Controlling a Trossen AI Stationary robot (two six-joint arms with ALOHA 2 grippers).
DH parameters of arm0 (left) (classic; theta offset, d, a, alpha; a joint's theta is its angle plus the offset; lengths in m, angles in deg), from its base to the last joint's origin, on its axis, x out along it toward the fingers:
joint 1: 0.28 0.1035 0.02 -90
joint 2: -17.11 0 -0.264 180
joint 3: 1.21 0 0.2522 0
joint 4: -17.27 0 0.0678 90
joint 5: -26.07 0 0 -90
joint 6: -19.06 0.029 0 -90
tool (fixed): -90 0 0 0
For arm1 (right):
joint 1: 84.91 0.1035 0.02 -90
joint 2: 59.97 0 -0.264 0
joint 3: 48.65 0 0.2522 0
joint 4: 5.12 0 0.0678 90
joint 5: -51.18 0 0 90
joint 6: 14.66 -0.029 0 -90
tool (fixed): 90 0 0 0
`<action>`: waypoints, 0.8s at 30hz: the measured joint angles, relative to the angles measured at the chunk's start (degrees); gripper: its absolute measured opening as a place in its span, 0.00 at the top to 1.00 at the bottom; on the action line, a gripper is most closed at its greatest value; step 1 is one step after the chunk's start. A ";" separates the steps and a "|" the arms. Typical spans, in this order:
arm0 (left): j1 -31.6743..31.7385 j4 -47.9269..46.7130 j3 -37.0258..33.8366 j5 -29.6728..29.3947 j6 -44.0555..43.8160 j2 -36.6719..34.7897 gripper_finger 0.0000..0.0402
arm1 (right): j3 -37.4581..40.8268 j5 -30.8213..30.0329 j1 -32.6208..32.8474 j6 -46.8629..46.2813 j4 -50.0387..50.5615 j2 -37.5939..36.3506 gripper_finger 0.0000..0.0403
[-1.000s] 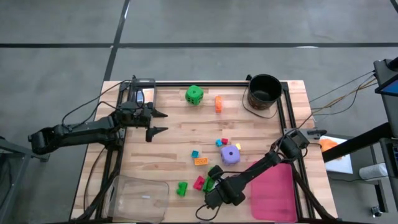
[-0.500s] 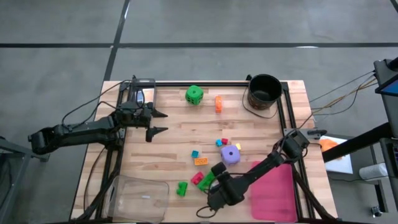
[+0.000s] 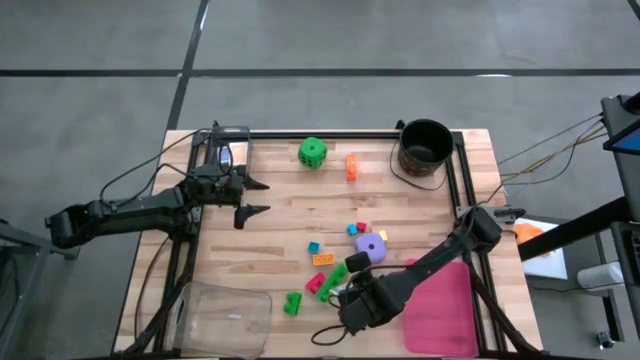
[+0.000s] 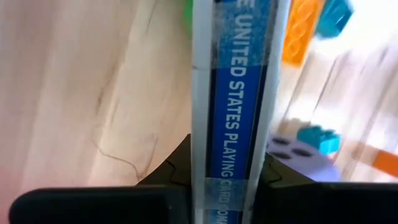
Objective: Pick & Place Toys
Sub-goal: Put the white deck of cards into the black bin
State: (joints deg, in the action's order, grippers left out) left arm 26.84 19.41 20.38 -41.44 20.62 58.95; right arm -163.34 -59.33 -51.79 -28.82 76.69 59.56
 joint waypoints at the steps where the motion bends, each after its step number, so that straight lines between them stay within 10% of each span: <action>1: -0.02 0.01 -0.01 0.01 0.00 0.00 0.19 | 0.00 -0.26 -0.25 0.30 -1.50 -0.81 0.84; 17: -0.02 1.67 -0.10 1.28 0.03 -0.01 0.19 | 18.05 13.56 -8.24 22.87 -64.38 -7.06 0.84; 24: -0.07 16.49 -4.60 8.42 -1.46 -0.01 0.19 | 30.28 14.62 -15.75 26.93 -88.91 -7.13 0.84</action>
State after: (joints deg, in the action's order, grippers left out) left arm 26.77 35.90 15.77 -33.02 19.16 58.94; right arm -133.06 -44.71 -67.54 -1.89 -12.23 52.43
